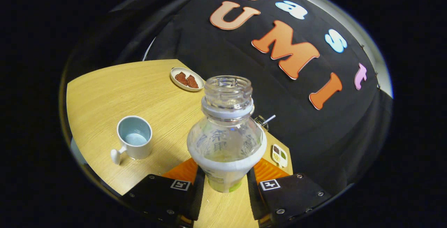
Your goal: Take the bottle from table, then pour the juice into the cup, finally place the bottle on the coaster
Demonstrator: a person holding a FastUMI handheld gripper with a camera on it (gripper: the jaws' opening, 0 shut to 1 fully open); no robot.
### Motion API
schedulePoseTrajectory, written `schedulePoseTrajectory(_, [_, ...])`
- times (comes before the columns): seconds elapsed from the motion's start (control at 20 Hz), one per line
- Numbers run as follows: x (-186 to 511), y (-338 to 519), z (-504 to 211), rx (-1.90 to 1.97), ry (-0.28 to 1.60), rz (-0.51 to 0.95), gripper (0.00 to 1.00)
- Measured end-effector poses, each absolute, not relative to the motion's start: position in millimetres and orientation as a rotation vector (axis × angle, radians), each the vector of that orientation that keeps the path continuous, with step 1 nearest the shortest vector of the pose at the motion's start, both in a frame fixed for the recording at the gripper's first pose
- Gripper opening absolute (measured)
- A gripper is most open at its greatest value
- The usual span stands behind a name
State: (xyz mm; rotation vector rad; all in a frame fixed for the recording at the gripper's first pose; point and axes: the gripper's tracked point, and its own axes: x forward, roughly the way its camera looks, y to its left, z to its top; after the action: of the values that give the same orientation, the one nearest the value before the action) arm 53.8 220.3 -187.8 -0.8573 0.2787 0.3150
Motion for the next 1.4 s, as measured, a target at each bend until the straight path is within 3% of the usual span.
schedulePoseTrajectory(1.4, [91,280,-214,-1.747,-0.062,0.362,0.57])
